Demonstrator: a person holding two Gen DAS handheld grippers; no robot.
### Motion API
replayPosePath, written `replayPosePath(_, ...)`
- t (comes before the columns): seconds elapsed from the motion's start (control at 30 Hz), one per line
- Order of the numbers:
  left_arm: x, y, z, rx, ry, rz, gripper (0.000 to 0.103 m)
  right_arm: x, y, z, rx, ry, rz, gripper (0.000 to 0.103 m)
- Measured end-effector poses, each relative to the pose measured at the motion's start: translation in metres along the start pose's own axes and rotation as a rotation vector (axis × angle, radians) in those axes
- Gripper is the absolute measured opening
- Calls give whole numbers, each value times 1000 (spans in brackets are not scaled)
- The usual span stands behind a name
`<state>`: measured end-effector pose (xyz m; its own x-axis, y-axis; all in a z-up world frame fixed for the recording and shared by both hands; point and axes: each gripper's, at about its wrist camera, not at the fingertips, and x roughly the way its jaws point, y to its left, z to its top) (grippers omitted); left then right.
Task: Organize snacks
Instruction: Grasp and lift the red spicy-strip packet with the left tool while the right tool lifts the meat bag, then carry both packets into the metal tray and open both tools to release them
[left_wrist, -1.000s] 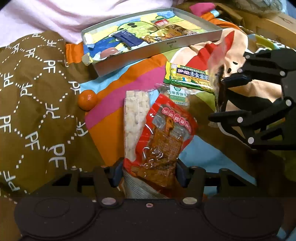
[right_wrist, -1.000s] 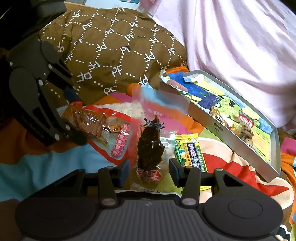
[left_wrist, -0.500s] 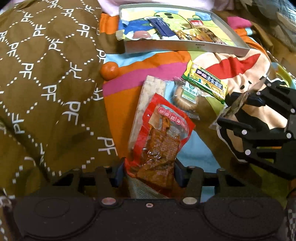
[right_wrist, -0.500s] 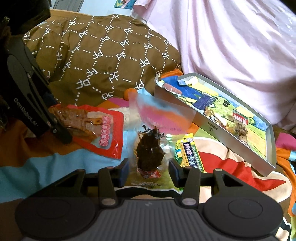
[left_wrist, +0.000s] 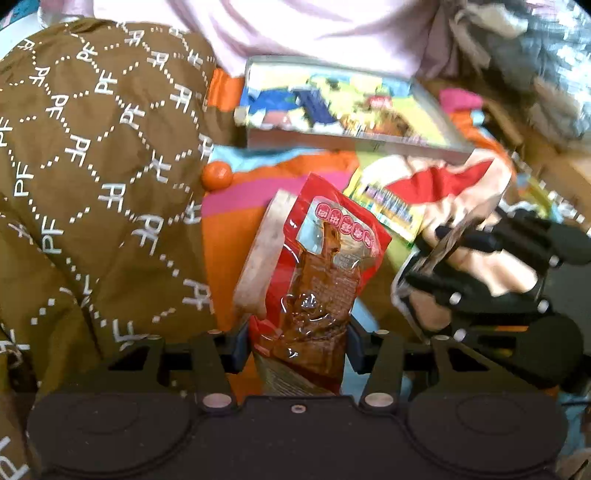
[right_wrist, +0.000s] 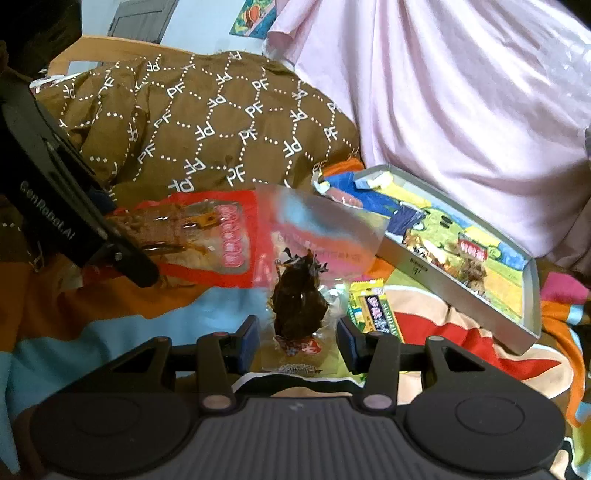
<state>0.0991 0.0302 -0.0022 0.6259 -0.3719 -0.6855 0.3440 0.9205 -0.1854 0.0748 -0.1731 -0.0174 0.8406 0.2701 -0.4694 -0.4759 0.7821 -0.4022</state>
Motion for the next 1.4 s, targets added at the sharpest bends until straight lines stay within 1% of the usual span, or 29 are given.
replayPosePath(0.03,-2,0,0,-4,-29,-6,52,-1,0,0,1,-6,-3,50)
replayPosePath(0.13,-3,-1,1,-22,-78,-13,52,-5,-1,1,14,-18,-10,50)
replayPosePath(0.23,-2,3,2,-62,-107,-20,52,-7,-3,0,28,-31,-24,50)
replayPosePath(0.33,0,3,4,-80,-145,-17,52,-10,-7,0,52,-53,-45,50)
replayPosePath(0.47,4,-1,17,-105,-195,-26,52,-11,-18,2,93,-84,-73,50)
replayPosePath(0.67,17,-15,50,-103,-249,-18,52,-9,-46,8,124,-119,-120,50)
replayPosePath(0.83,41,-27,92,-149,-291,-47,53,-4,-80,14,139,-133,-166,50)
replayPosePath(1.0,67,-41,141,-133,-340,-61,53,3,-122,24,179,-127,-197,50)
replayPosePath(1.13,88,-48,174,-124,-347,-51,53,13,-165,38,218,-100,-200,50)
replayPosePath(1.23,108,-51,194,-114,-347,-38,53,20,-195,46,232,-88,-225,50)
replayPosePath(1.4,139,-59,214,-126,-323,-32,53,41,-238,45,344,-59,-240,50)
